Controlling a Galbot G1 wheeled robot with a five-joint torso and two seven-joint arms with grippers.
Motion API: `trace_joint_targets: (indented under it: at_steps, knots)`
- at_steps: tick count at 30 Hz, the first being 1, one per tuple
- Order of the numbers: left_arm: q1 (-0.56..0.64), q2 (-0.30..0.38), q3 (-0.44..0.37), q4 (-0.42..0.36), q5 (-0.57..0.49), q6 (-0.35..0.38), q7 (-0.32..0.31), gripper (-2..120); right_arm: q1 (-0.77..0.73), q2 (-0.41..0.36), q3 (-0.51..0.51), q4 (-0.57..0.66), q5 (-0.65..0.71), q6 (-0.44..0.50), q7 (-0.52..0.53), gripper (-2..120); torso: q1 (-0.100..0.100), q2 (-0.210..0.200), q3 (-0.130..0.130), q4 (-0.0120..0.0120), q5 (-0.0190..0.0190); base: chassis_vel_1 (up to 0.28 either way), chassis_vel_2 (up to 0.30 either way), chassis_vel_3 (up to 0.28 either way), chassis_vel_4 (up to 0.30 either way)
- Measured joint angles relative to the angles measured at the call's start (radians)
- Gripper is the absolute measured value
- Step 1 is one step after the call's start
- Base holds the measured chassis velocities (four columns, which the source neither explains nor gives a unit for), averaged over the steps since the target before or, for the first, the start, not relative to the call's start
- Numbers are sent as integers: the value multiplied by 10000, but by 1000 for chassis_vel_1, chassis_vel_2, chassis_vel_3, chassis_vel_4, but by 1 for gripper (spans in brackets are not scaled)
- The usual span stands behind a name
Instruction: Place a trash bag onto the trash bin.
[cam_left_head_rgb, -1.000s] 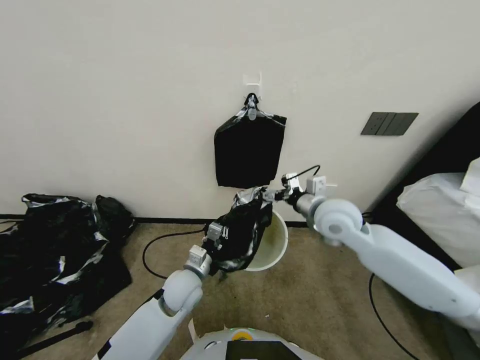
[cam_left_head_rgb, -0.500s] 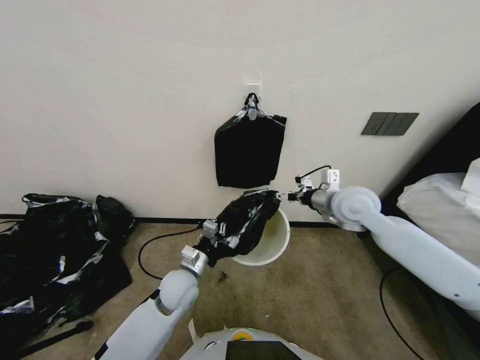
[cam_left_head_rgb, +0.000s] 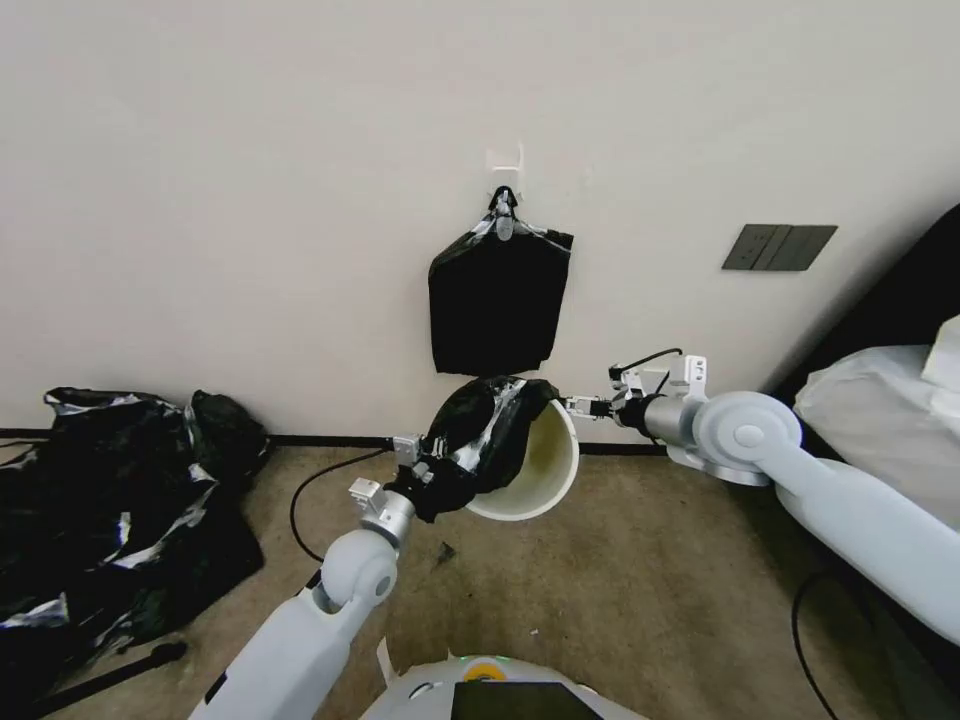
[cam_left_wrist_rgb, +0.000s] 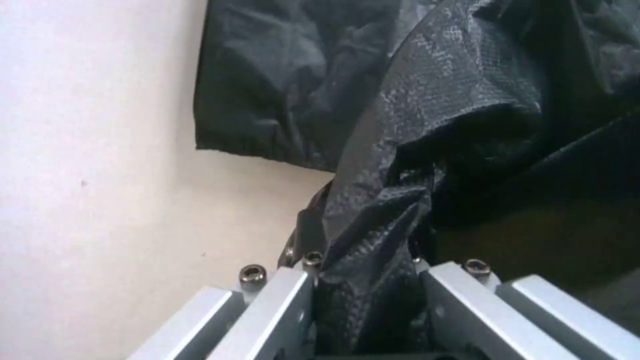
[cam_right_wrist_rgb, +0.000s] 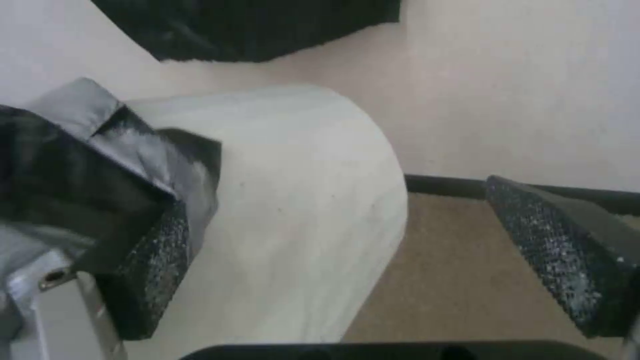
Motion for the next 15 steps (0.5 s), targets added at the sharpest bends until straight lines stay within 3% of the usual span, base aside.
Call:
trace_joint_targets:
  at_steps: [6, 15]
  knots:
    - [-189, -132, 5, 236, -549, 26, -49, 1, -823, 9, 1014, 199, -221, 736, -823, 100, 0, 0, 0, 0, -1, 0, 0, 0, 0]
    - [-345, -258, 64, 433, -822, 254, -381, 1, -2088, -2, 2565, 319, -487, 915, -1028, 100, 0, 0, 0, 0, -1, 0, 0, 0, 0]
